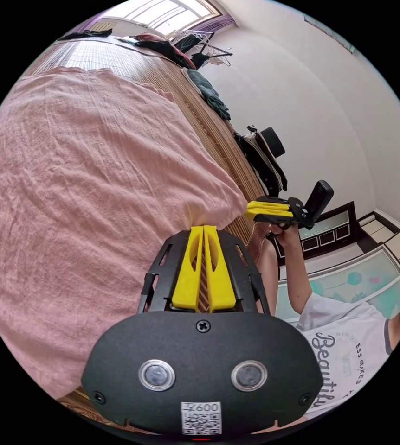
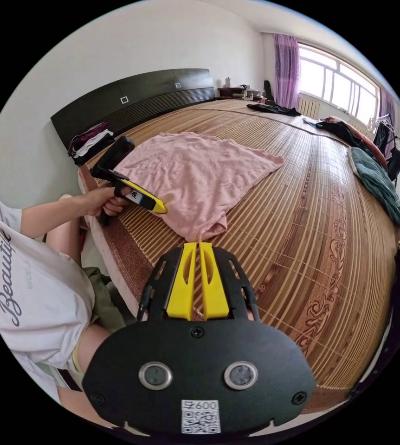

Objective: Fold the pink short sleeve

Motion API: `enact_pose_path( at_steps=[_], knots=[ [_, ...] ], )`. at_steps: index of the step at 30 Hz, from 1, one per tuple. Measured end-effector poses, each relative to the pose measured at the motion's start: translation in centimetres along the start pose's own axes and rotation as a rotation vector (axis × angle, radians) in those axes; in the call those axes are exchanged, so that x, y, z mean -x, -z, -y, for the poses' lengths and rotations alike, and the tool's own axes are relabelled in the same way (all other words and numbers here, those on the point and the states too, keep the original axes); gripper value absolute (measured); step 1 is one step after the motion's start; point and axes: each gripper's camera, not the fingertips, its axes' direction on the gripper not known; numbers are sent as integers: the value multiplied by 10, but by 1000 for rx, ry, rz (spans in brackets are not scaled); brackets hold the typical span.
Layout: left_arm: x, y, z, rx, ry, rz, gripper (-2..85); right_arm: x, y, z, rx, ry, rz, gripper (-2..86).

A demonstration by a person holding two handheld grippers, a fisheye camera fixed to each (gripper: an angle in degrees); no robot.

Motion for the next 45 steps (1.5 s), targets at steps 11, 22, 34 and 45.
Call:
enact_pose_path(
  at_steps=[11, 22, 34, 45],
  knots=[
    [1, 9, 13, -4, 16, -36, 2, -15, -37, -29, -28, -38, -68, -9],
    [-5, 12, 20, -7, 16, -40, 2, -30, -66, -42, -33, -22, -105, -9],
    [-6, 12, 21, -10, 22, -54, 1, -51, -97, -48, -45, 20, -135, -9],
    [-3, 11, 12, -12, 27, -71, 1, -78, -111, -59, -51, 22, -146, -9]
  ],
)
